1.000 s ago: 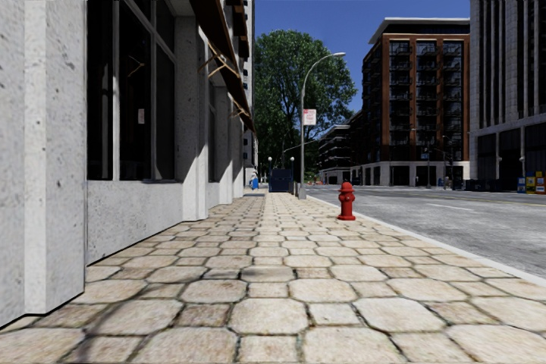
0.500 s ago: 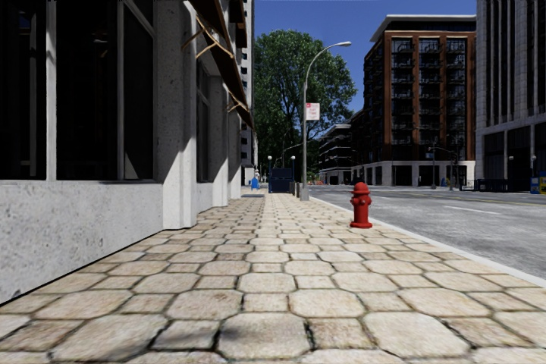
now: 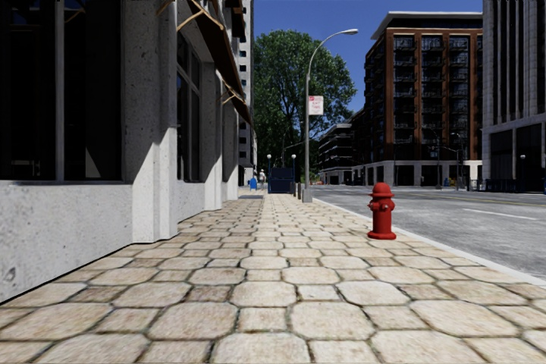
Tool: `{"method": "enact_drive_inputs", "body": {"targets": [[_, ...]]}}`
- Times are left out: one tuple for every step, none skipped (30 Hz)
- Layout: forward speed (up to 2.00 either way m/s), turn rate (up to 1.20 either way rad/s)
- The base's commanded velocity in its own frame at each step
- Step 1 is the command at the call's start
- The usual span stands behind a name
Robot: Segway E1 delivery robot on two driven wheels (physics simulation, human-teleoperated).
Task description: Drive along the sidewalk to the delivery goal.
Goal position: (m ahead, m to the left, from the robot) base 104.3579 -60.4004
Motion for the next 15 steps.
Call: {"method": "enact_drive_inputs", "body": {"targets": [[2.00,0.00],[2.00,0.00],[2.00,0.00],[2.00,0.00],[2.00,0.00],[2.00,0.00],[2.00,0.00],[2.00,0.00],[2.00,0.00],[2.00,0.00],[2.00,0.00],[2.00,0.00],[2.00,0.00],[2.00,0.00],[2.00,0.00]]}}
